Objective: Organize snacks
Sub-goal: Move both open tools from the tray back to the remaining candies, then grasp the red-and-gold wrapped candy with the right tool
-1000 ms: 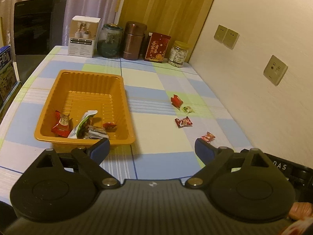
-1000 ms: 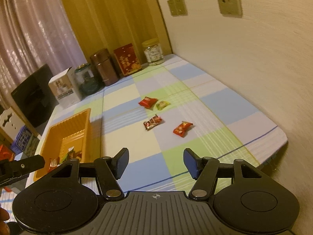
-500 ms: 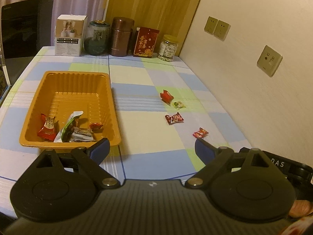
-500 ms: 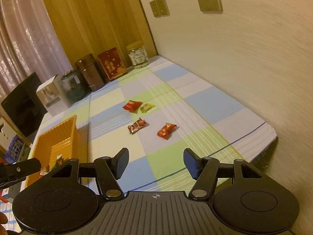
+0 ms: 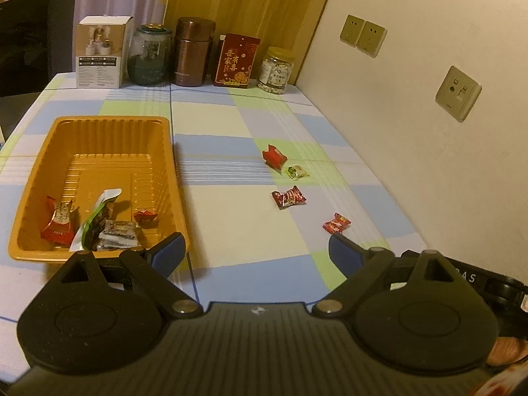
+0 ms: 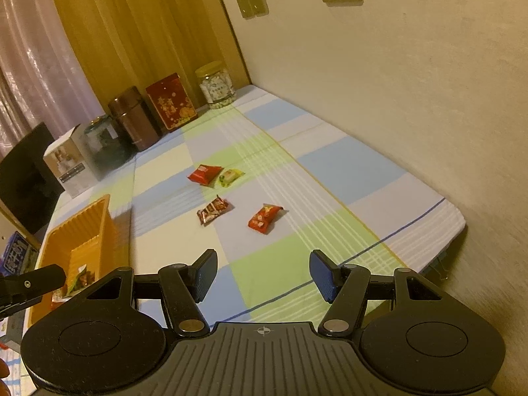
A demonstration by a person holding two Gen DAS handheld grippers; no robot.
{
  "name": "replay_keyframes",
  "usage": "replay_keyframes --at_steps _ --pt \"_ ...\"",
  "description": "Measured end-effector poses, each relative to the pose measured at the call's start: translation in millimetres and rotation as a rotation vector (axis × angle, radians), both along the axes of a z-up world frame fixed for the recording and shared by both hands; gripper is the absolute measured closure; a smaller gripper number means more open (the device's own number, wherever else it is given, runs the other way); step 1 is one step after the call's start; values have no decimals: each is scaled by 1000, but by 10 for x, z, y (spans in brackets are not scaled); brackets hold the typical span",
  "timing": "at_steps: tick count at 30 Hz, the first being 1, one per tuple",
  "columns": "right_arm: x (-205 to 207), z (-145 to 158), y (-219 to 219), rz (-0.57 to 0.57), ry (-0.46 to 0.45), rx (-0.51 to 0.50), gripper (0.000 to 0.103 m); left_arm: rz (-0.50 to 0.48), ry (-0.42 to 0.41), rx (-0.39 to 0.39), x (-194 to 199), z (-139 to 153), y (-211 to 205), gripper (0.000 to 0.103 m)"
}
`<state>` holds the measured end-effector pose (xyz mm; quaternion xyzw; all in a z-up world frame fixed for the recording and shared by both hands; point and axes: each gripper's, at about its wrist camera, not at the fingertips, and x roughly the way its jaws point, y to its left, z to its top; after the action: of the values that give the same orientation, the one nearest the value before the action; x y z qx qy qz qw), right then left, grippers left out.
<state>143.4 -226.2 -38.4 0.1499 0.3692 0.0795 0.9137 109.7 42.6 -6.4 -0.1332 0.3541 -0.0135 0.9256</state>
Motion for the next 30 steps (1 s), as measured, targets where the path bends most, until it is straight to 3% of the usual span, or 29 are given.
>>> replay_keyframes --at_steps 17,30 --pt "721 -364 71 47 38 -18 42 -65 24 41 782 -238 39 10" --pt "1305 -958 306 92 24 -73 62 -100 64 39 1281 -530 40 10"
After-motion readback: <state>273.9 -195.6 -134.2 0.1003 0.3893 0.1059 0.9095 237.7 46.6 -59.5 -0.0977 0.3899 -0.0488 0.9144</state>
